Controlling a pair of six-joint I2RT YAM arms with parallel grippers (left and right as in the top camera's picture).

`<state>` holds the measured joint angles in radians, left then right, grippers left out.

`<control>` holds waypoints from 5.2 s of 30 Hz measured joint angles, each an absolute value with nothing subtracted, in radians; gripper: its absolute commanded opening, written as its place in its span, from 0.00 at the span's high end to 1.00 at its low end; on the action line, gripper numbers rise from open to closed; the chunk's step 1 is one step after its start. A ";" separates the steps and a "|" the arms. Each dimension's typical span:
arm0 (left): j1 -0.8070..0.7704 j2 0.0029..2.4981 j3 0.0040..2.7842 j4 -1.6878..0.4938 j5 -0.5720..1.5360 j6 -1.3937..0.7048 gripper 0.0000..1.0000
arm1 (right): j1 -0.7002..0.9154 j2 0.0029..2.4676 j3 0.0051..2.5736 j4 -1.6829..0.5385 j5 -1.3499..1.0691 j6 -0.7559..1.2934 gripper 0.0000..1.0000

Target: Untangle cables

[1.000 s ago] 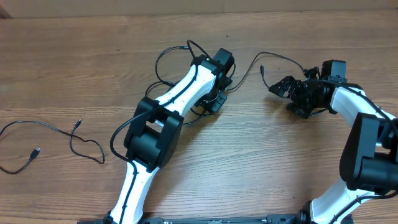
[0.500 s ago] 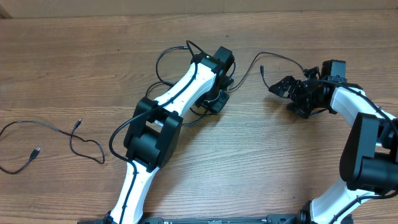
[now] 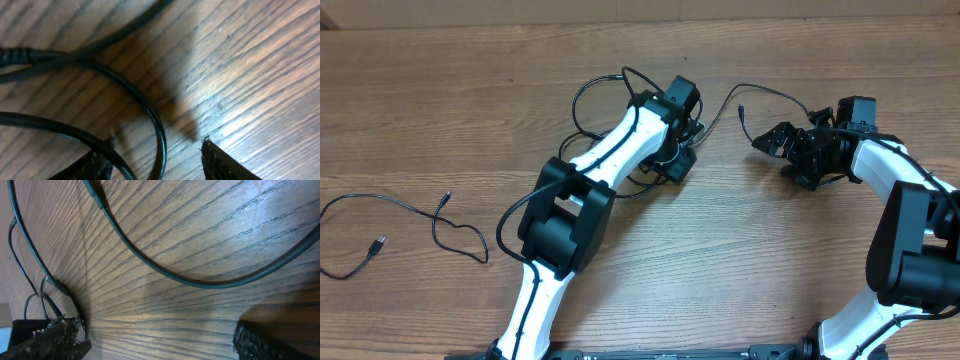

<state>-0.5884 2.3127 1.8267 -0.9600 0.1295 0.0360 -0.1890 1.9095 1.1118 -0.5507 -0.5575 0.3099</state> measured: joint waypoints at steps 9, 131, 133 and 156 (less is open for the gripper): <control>-0.611 2.275 1.745 -0.908 0.072 0.035 0.66 | -0.189 1.909 1.112 -0.550 -0.558 0.310 0.00; 0.559 2.067 2.186 -0.990 0.019 -0.324 0.96 | -0.181 1.906 1.111 -0.546 -0.531 0.314 0.00; 0.521 2.117 2.185 -0.974 0.027 -0.324 0.96 | -0.181 1.906 1.111 -0.546 -0.531 0.314 0.00; 0.406 2.383 2.184 -0.968 -0.307 -0.530 0.66 | -0.181 1.905 1.112 -0.550 -0.530 0.314 0.00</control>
<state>0.4061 2.3829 2.1841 -0.9676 -0.3069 -0.5301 -0.1810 1.9053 1.1118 -0.5503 -0.5304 0.3138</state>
